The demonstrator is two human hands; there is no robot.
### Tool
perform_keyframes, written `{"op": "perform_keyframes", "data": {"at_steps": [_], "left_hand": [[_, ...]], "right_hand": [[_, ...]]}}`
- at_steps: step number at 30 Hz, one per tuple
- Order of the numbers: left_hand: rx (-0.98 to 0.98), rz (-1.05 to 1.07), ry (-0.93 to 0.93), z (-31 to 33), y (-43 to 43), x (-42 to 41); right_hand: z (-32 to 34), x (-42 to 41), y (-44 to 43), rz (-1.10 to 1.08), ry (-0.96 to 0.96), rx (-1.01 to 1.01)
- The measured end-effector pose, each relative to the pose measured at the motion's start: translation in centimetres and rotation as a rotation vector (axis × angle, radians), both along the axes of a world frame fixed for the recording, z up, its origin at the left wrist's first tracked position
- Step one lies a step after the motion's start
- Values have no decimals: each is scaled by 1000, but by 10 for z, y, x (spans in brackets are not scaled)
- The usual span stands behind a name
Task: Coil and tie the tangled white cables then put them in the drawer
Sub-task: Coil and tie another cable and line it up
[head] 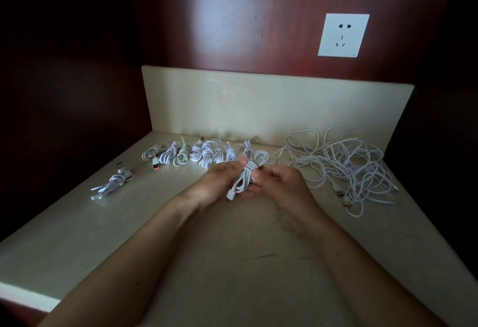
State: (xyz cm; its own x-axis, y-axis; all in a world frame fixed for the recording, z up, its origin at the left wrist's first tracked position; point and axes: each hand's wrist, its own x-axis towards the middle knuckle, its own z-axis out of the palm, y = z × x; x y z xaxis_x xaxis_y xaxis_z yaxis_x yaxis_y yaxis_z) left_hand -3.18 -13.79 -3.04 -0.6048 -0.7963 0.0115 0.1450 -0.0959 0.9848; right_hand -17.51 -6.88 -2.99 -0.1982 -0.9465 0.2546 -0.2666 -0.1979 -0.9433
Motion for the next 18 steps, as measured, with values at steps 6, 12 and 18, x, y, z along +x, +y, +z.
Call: {"op": "perform_keyframes", "data": {"at_steps": [6, 12, 18], "left_hand": [[-184, 6, 5, -2, -1, 2], [-341, 131, -51, -4, 1, 0], [-632, 348, -153, -8, 7, -9]], "right_hand": [[5, -3, 4, -14, 9, 41], [13, -2, 6, -7, -64, 172], [13, 4, 6, -15, -21, 128]]}}
